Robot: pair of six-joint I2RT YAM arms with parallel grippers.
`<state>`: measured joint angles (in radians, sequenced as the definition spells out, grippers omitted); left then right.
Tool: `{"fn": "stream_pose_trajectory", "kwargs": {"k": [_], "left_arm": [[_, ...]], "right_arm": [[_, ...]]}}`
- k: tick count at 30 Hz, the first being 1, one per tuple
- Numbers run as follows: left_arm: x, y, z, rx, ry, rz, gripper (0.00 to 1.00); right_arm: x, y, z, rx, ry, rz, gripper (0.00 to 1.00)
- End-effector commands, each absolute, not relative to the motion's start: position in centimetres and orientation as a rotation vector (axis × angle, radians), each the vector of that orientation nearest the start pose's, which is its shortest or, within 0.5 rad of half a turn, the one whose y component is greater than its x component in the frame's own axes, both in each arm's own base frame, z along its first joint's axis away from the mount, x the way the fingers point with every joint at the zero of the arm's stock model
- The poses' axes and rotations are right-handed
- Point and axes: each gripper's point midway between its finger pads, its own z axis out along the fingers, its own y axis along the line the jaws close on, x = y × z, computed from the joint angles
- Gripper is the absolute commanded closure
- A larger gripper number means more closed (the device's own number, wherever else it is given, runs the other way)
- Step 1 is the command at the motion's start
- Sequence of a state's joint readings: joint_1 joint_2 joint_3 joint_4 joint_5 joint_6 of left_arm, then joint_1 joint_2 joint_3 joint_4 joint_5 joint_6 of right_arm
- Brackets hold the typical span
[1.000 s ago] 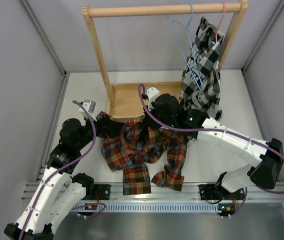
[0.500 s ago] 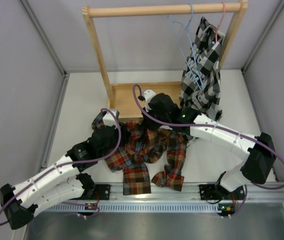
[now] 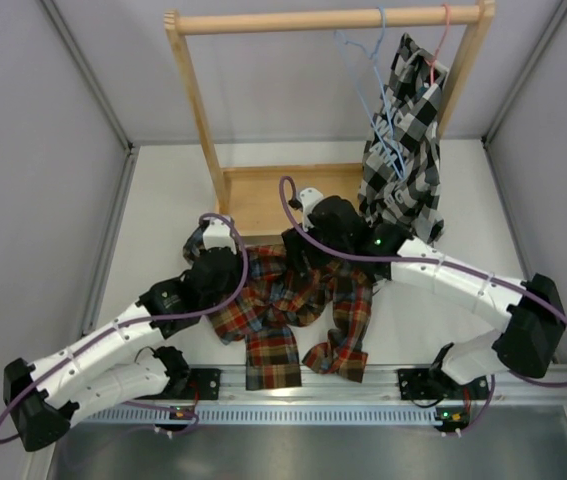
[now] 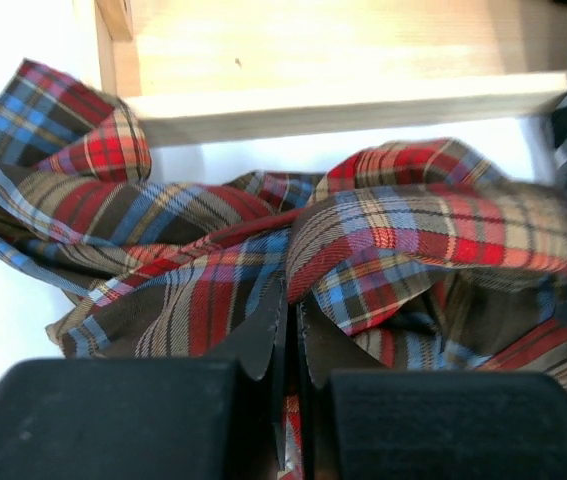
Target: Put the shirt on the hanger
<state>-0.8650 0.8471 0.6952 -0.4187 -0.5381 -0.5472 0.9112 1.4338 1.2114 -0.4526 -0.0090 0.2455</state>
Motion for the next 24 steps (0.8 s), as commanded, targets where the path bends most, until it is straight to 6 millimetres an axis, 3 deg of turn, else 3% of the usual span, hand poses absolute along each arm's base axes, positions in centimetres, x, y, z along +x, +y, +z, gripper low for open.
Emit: {"fn": "stream_pose_trajectory", "kwargs": {"k": [1, 2, 6, 8, 12, 20, 24], "left_arm": [[24.0, -16.4, 21.3, -0.013, 2.001, -0.306, 1.00], [24.2, -16.3, 21.5, -0.011, 2.008, -0.292, 1.00], [24.6, -16.9, 21.8, -0.022, 2.027, -0.278, 1.00], [24.8, -17.2, 21.7, -0.023, 2.042, -0.277, 1.00], [25.0, -17.7, 22.1, -0.041, 2.041, -0.296, 1.00], [25.0, -17.6, 22.7, -0.060, 2.029, -0.306, 1.00], [25.0, -17.6, 22.7, -0.059, 2.030, -0.310, 1.00]], "right_arm": [[23.1, 32.4, 22.0, -0.662, 2.099, 0.732, 0.27], [22.4, 31.8, 22.0, -0.654, 2.090, 0.724, 0.22], [20.2, 30.8, 20.9, -0.640, 2.085, 0.560, 0.21], [20.6, 28.9, 19.7, -0.548, 2.099, 0.430, 0.21], [19.8, 28.7, 18.0, -0.454, 2.104, 0.452, 0.24], [19.8, 30.1, 15.0, -0.208, 2.104, 0.541, 0.54], [19.8, 31.4, 14.6, -0.152, 2.084, 0.602, 0.61]]}}
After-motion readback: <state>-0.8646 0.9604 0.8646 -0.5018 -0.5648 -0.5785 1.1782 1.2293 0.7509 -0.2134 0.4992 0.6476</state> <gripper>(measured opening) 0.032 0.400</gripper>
